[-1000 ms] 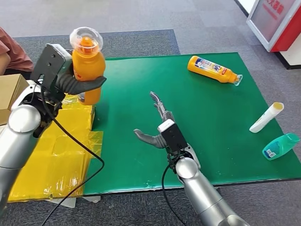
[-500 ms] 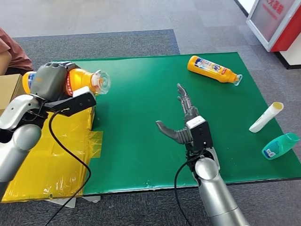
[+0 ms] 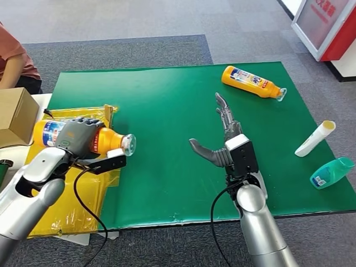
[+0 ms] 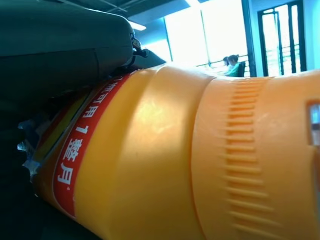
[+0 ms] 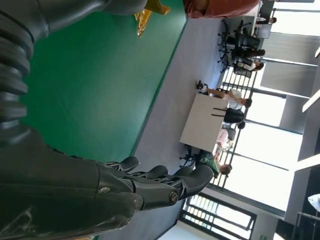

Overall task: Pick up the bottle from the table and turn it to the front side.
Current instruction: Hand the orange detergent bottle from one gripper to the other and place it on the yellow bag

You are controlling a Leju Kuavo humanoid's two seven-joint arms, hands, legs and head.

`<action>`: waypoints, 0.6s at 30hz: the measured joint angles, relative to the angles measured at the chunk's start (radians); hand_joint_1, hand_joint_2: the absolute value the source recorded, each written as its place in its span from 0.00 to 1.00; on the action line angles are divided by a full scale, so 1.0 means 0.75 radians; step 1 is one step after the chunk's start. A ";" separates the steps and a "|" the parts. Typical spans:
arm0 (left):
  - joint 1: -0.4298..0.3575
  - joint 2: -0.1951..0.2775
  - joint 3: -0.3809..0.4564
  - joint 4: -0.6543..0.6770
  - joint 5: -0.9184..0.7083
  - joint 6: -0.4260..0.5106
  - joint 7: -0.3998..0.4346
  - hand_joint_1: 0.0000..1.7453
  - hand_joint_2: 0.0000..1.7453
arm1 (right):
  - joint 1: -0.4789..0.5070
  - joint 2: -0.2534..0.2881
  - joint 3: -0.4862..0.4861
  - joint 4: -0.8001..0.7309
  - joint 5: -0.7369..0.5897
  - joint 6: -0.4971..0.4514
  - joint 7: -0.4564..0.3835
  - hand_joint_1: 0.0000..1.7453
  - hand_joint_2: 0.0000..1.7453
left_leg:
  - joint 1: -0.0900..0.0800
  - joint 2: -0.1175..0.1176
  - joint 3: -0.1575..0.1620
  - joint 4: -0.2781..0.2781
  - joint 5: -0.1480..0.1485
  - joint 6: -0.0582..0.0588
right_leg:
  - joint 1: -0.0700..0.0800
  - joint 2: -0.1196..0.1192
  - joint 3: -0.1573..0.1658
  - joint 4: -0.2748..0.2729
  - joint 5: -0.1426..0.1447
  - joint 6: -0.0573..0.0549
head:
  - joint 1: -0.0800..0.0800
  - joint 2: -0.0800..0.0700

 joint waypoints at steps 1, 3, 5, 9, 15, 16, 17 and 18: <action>0.005 0.002 -0.001 0.004 0.001 -0.004 -0.001 1.00 1.00 | 0.000 0.000 0.000 -0.001 0.003 0.002 0.001 0.00 1.00 | 0.000 0.000 0.000 0.000 0.000 0.000 | 0.000 0.000 0.000 0.000 0.000 0.000 | 0.000 0.000; 0.014 0.006 0.000 0.011 0.004 -0.014 -0.003 1.00 1.00 | 0.000 0.000 -0.001 -0.003 0.008 0.004 0.002 0.00 1.00 | 0.000 0.000 0.000 0.000 0.000 0.000 | 0.000 0.000 0.000 0.000 0.000 0.000 | 0.000 0.000; 0.026 0.007 0.000 0.019 0.005 -0.021 -0.005 1.00 1.00 | 0.000 0.000 -0.001 -0.004 0.012 0.006 0.002 0.00 1.00 | 0.000 0.000 0.000 0.000 0.000 0.000 | 0.000 0.000 0.000 0.000 0.000 0.000 | 0.000 0.000; 0.064 0.005 0.000 0.033 -0.018 -0.015 -0.009 1.00 1.00 | 0.000 0.001 -0.001 -0.010 0.018 0.008 0.005 0.00 1.00 | 0.000 0.000 0.000 0.000 0.000 0.000 | 0.000 0.000 0.000 0.000 0.000 0.000 | 0.000 0.000; 0.136 -0.029 0.004 0.077 -0.132 0.071 0.012 1.00 1.00 | -0.001 0.005 0.000 -0.017 0.037 0.012 0.015 0.00 1.00 | 0.000 0.000 0.000 0.000 0.000 0.000 | 0.000 0.000 0.000 0.000 0.000 0.000 | 0.000 0.000; 0.148 -0.039 0.011 0.093 -0.156 0.093 0.015 1.00 1.00 | -0.002 0.006 0.000 -0.020 0.039 0.012 0.017 0.00 1.00 | 0.000 0.000 0.000 0.000 0.000 0.000 | 0.000 0.000 0.000 0.000 0.000 0.000 | 0.000 0.000; 0.161 -0.049 0.022 0.112 -0.178 0.116 0.018 1.00 1.00 | -0.003 0.007 0.000 -0.022 0.040 0.013 0.018 0.00 1.00 | 0.000 0.000 0.000 0.000 0.000 0.000 | 0.000 0.000 0.000 0.000 0.000 0.000 | 0.000 0.000; 0.173 -0.060 0.037 0.131 -0.194 0.135 0.019 1.00 1.00 | -0.004 0.008 0.000 -0.025 0.041 0.013 0.020 0.00 1.00 | 0.000 0.000 0.000 0.000 0.000 0.000 | 0.000 0.000 0.000 0.000 0.000 0.000 | 0.000 0.000</action>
